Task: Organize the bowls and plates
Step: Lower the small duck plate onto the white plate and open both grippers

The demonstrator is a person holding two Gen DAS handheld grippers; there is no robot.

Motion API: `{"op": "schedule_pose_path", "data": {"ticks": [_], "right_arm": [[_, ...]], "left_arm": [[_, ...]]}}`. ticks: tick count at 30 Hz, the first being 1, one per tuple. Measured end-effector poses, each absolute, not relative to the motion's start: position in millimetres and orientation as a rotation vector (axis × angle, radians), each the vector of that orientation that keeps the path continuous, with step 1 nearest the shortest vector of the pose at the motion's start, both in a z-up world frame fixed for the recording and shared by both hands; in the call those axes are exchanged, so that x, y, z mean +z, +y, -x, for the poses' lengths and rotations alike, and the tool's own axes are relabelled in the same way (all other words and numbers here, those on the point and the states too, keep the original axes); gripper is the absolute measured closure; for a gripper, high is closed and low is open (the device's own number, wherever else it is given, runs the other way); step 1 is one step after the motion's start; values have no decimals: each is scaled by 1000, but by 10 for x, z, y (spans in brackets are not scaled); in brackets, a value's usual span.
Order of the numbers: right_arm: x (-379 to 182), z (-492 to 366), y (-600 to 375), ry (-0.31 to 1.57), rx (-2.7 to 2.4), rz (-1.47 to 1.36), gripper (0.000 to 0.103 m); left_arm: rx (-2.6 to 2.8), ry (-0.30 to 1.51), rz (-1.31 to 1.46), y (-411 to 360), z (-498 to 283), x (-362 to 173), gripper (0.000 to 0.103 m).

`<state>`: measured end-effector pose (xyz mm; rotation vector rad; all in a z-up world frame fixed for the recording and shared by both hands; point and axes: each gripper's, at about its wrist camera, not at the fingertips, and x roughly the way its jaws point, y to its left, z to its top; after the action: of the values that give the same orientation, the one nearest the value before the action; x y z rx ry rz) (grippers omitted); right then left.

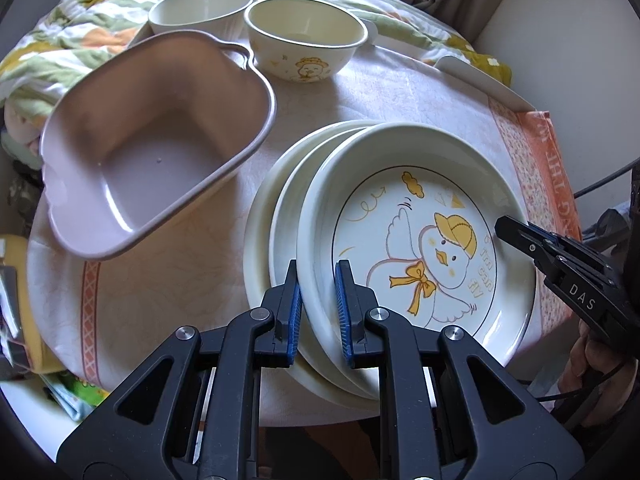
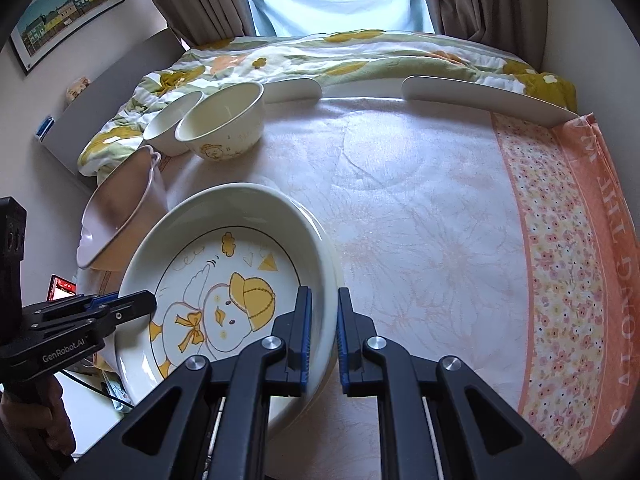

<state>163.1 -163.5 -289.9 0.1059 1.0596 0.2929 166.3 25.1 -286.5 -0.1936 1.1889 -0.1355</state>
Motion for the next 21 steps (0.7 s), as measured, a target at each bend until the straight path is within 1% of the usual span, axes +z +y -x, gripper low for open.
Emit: {"op": "schedule_pose_path", "data": {"ticks": [21], "right_arm": [[-2919,-1591,-1604,1053,300,-69,93]], "left_arm": [[-21,1168,32,98,-1756,-2759,88]]}}
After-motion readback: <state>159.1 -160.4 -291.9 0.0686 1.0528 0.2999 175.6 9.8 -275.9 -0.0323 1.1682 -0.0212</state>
